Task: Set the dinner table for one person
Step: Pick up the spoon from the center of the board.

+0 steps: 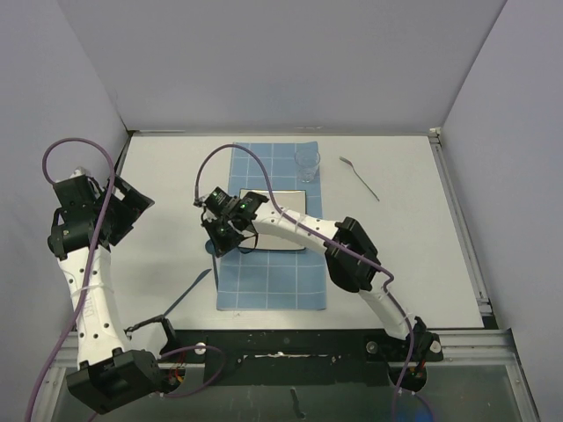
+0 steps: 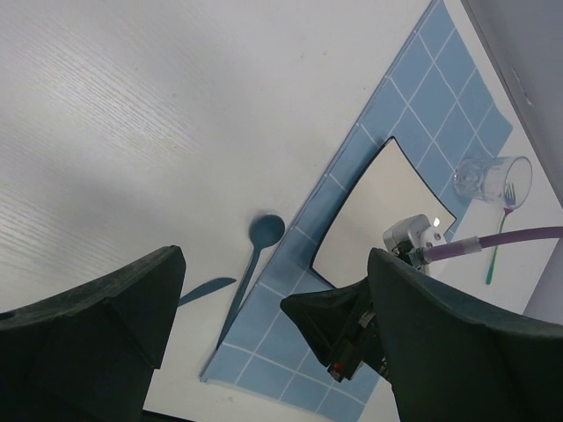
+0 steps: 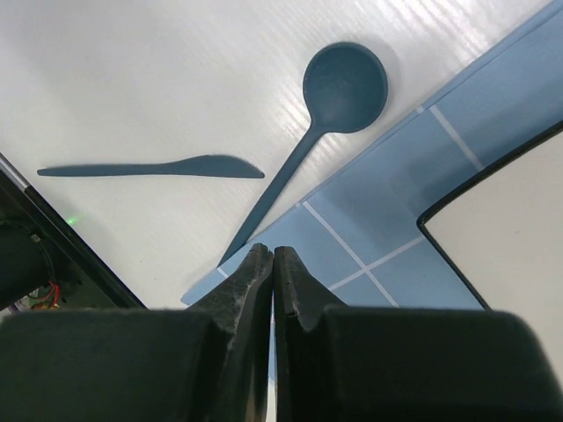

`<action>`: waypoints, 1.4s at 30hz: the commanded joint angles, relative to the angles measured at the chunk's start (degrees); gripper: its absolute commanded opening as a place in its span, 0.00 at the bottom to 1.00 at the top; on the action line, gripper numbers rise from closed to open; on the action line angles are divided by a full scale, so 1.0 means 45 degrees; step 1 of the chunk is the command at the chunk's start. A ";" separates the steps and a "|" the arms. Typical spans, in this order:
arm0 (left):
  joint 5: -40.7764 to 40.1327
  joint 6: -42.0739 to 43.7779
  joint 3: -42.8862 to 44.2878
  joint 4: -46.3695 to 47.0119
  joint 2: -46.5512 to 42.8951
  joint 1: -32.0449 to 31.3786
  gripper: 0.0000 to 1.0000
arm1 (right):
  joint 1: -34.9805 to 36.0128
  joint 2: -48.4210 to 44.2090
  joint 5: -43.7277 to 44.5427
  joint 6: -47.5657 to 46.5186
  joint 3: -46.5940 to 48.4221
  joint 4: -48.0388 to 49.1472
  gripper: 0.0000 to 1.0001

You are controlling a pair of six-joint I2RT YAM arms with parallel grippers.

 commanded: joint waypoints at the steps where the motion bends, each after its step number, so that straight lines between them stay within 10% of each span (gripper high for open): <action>1: 0.0214 0.0150 0.0120 0.0286 -0.0431 0.0083 0.84 | -0.0142 -0.0929 0.0250 -0.0200 0.0615 -0.0048 0.00; 12: 0.0376 0.0256 0.0178 0.0331 -0.0259 0.0079 0.84 | -0.0150 -0.0680 -0.0617 0.0118 -0.0862 0.1233 0.47; 42: 0.1011 0.0145 0.0705 0.0344 0.0323 0.0077 0.84 | -0.0131 0.2580 -0.2082 0.1064 0.0854 0.2083 0.40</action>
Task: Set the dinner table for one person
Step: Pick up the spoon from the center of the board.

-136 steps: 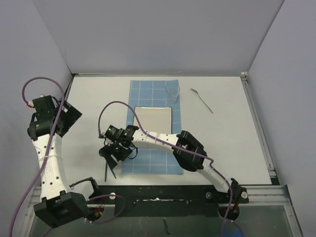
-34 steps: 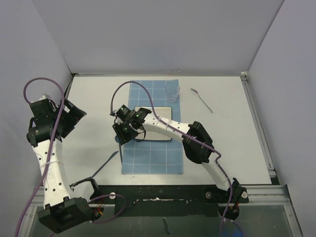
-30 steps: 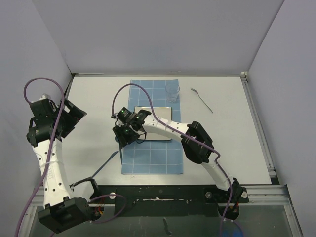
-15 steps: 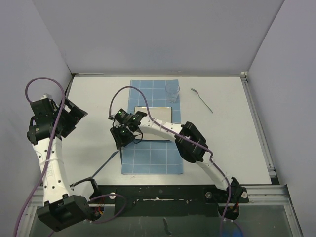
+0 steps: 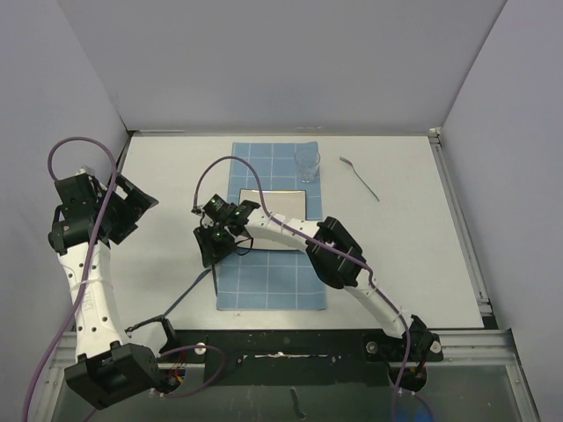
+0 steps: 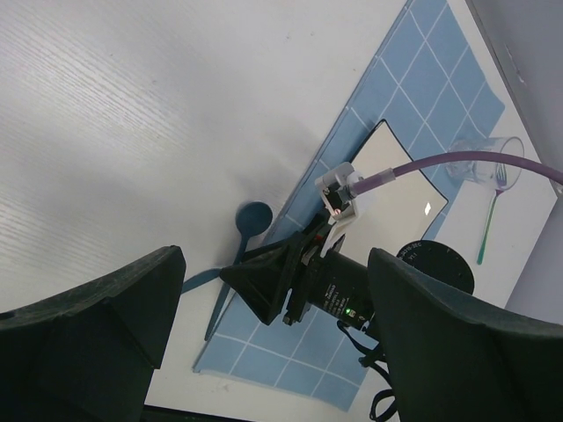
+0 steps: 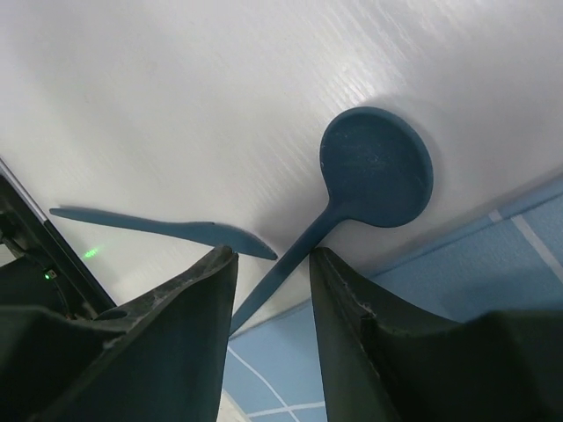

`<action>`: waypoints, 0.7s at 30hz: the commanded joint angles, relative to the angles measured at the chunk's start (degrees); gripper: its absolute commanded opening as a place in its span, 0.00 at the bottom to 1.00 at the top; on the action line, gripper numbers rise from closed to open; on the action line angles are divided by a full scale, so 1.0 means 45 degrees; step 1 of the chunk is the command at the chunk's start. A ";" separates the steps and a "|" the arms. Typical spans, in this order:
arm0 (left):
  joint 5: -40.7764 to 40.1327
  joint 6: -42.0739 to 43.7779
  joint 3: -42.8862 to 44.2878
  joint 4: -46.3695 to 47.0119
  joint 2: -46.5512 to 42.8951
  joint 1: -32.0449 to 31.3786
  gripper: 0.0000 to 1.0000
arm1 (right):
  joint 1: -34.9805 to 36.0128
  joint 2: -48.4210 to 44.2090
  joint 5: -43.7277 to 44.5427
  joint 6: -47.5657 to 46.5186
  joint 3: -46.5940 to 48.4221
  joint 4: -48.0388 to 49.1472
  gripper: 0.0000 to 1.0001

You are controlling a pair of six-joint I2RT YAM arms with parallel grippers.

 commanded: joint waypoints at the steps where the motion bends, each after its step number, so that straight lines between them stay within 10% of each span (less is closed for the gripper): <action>1: 0.0314 0.0048 0.0701 0.0330 0.0009 0.0084 0.84 | 0.0127 0.0741 -0.0157 0.0227 0.0564 0.0237 0.40; 11: 0.0986 -0.0210 0.0682 0.0274 -0.0290 0.0082 0.84 | 0.0343 0.1029 0.0772 0.0151 0.0838 -0.0402 0.33; 21: 0.1895 -0.0705 0.0868 0.0270 -0.0934 0.0098 0.84 | 0.0816 0.2055 0.4711 -0.0854 0.4120 -0.5902 0.39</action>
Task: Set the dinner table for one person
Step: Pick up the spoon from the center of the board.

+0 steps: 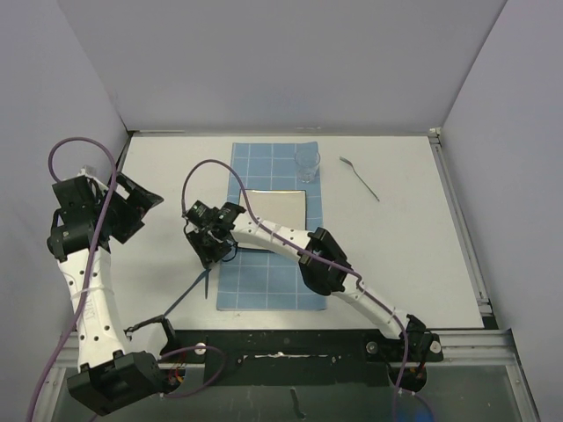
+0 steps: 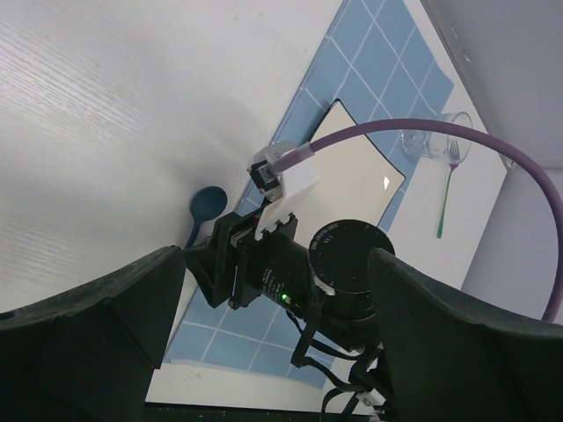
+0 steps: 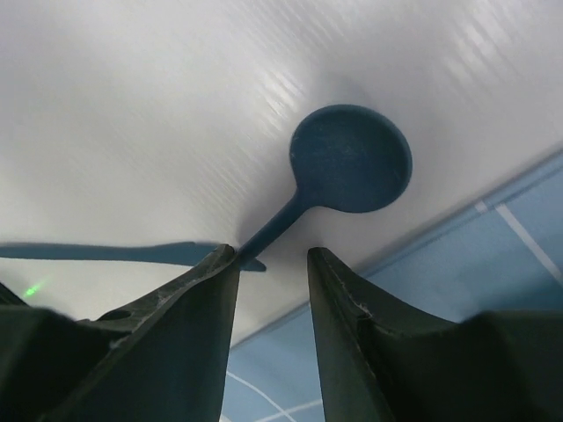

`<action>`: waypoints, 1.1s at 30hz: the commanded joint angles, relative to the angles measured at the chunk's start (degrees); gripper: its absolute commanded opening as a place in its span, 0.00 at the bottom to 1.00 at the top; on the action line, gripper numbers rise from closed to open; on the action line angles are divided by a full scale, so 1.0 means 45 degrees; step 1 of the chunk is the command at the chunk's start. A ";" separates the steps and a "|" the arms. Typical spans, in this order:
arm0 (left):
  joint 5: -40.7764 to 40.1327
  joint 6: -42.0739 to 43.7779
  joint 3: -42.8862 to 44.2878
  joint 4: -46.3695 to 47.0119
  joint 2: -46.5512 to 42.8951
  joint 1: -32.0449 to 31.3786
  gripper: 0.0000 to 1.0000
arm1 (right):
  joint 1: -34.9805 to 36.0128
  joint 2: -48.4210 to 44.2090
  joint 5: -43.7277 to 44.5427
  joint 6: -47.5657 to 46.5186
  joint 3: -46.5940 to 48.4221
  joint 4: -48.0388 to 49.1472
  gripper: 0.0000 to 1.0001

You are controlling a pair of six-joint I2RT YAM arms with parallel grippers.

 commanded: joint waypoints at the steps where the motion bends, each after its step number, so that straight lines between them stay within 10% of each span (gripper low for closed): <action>1: 0.0715 -0.0230 0.0954 0.0191 -0.0589 0.0080 0.84 | 0.0128 -0.0048 0.2636 -0.0347 -0.0646 -0.2684 0.39; 22: 0.0857 -0.0234 0.1009 0.0047 -0.0777 0.0024 0.84 | 0.0303 0.0901 0.1796 0.0042 -0.0111 -0.2252 0.38; 33: 0.0861 -0.0269 0.0937 0.0198 -0.0562 0.0041 0.84 | 0.0225 0.1187 0.0593 0.0275 -0.1132 -0.1371 0.05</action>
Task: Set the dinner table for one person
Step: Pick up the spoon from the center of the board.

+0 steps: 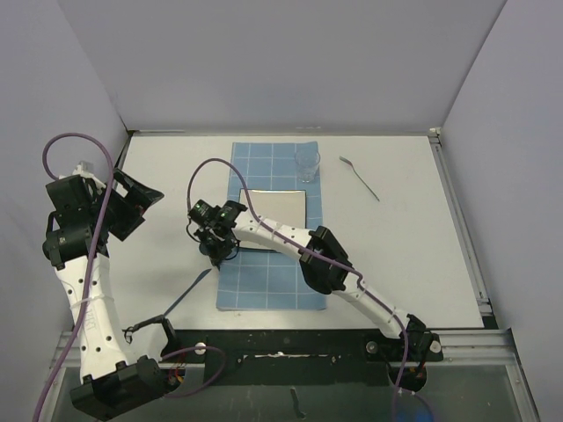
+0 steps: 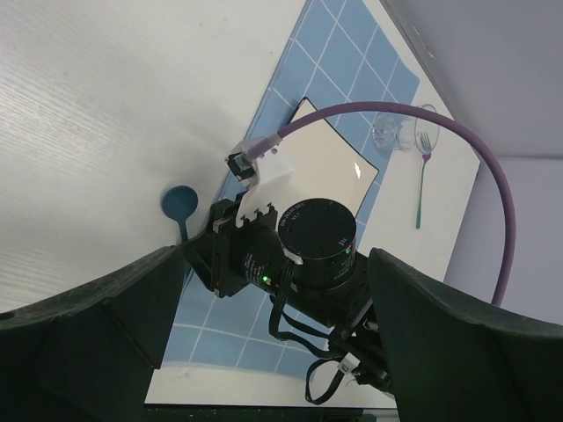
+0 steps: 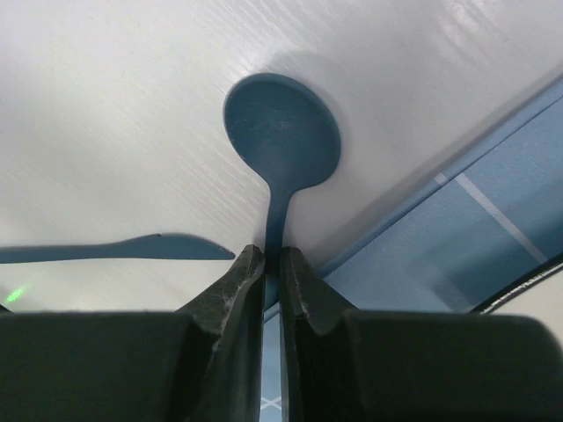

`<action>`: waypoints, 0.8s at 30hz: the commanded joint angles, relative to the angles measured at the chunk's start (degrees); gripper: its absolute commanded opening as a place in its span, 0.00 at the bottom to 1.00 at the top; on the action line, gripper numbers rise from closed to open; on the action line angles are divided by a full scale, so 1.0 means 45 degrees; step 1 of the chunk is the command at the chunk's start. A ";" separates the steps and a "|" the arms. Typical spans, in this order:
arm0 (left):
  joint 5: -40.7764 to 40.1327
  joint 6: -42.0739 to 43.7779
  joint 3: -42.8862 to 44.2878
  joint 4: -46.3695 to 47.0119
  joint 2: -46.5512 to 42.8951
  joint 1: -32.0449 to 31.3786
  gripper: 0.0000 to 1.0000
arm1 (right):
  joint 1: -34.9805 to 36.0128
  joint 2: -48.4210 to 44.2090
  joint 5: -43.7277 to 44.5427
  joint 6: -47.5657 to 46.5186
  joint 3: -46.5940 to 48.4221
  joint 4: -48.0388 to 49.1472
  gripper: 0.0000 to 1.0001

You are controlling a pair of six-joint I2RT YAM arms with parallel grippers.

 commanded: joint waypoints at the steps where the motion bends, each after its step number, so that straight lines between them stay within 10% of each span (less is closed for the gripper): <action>1: 0.0189 -0.0118 0.0269 0.0522 0.0037 0.0046 0.84 | 0.0124 0.1284 -0.0504 0.0009 -0.0987 -0.0271 0.00; 24: 0.0336 -0.0287 -0.0119 0.0672 -0.0196 0.0076 0.84 | -0.0989 -0.0735 -0.1351 0.0166 -0.1555 0.1326 0.00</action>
